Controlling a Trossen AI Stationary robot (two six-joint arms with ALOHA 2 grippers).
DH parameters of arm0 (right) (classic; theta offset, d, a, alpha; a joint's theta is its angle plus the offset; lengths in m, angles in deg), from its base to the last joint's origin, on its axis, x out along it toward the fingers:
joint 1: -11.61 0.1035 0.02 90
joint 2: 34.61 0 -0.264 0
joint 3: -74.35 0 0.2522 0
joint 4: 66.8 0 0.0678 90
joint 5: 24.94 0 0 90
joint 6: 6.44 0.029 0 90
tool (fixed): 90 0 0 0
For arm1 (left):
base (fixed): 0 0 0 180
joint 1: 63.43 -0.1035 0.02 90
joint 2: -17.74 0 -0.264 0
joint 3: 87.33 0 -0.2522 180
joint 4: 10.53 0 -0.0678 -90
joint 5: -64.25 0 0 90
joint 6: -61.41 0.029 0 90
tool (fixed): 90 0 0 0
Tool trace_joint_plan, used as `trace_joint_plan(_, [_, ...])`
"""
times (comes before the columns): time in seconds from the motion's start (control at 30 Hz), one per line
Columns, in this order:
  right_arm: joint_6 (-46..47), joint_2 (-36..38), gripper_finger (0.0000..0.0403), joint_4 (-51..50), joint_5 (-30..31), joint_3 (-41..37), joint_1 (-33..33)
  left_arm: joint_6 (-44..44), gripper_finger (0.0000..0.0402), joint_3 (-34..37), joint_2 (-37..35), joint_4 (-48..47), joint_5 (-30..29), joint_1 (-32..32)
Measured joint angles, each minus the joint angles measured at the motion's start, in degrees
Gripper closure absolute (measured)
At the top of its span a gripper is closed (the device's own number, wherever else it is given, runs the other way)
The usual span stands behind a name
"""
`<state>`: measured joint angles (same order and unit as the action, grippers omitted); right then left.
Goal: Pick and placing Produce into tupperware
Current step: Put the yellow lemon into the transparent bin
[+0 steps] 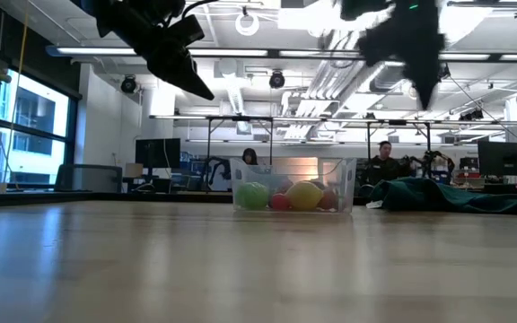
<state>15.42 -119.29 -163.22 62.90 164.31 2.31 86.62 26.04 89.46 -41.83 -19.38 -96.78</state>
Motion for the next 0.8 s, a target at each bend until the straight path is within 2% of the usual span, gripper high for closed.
trace_joint_plan(0.17, [19.08, 10.37, 0.0226, -0.44, -2.19, -11.59, 7.83, 0.00, 0.0277, 0.00, 0.00, -0.02, 0.00, -0.02])
trace_joint_plan(0.33, [38.65, 19.37, 0.0289, 1.25, -5.67, -22.64, 17.51, 0.01, 0.0277, 0.01, 0.00, -0.02, 0.00, -0.01])
trace_joint_plan(0.43, [49.78, 23.26, 0.0323, 4.00, -9.88, -27.31, 23.21, 0.00, 0.0277, 0.02, 0.00, -0.02, 0.00, -0.02])
trace_joint_plan(0.67, [72.64, 25.46, 0.0383, 12.32, -13.99, -32.97, 36.22, 0.00, 0.0277, 0.01, 0.00, -0.02, 0.00, -0.02])
trace_joint_plan(0.8, [82.57, 24.38, 0.0401, 15.49, -15.08, -35.13, 42.14, 0.02, 0.0277, 0.00, 0.00, -0.04, 0.00, -0.02])
